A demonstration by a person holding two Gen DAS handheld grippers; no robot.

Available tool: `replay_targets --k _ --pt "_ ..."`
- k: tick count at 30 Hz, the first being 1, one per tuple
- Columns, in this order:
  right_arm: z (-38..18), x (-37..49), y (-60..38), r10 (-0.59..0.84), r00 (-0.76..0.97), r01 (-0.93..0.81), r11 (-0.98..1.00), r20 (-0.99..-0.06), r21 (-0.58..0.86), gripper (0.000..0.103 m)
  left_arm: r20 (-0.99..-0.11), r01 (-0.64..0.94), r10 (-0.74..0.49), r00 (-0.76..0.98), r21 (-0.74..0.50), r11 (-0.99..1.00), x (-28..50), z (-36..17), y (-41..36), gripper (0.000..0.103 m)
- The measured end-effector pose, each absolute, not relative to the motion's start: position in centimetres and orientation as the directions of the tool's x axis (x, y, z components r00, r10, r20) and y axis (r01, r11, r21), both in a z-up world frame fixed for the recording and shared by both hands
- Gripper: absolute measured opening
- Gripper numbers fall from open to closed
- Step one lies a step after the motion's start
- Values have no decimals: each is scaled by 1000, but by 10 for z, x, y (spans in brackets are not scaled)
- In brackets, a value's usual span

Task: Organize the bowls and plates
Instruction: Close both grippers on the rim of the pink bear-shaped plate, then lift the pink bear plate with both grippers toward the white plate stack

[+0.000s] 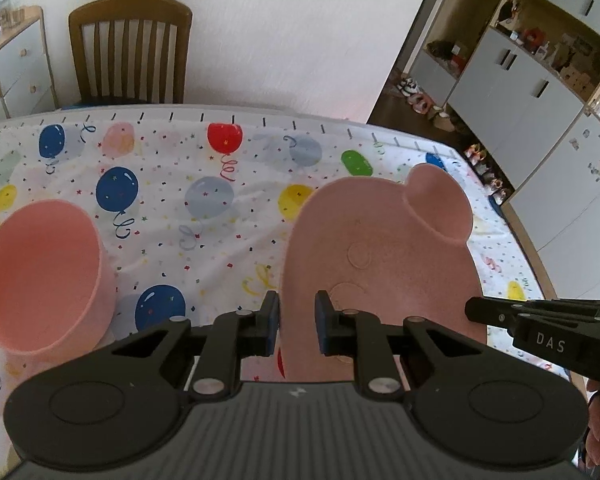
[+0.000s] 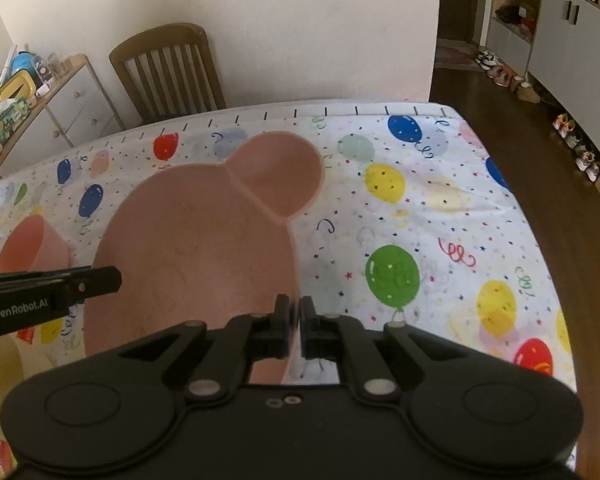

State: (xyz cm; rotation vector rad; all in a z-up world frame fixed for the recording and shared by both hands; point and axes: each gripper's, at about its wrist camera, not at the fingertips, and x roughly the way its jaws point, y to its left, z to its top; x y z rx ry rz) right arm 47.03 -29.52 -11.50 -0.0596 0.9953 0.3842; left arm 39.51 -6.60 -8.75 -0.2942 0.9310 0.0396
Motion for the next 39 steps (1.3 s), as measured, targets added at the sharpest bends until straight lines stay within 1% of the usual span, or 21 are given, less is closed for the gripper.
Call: replay_targets --k 9,17,28,39 --pt "-81 433 -304 273 515 -330 938 -812 106 3 -782 -125 -126 610 -251 960 361 -64 -74 18" --pt "-63 391 -313 248 524 -289 952 -815 103 3 -769 -81 -161 619 -267 960 321 -46 -81 18" --pt "-52 321 -334 224 523 -216 968 -822 126 3 -764 -6 -226 604 -289 957 259 -28 -97 18" --pt "-58 255 -365 178 518 -123 983 -837 133 3 -779 82 -281 560 -286 955 206 -31 -127 18"
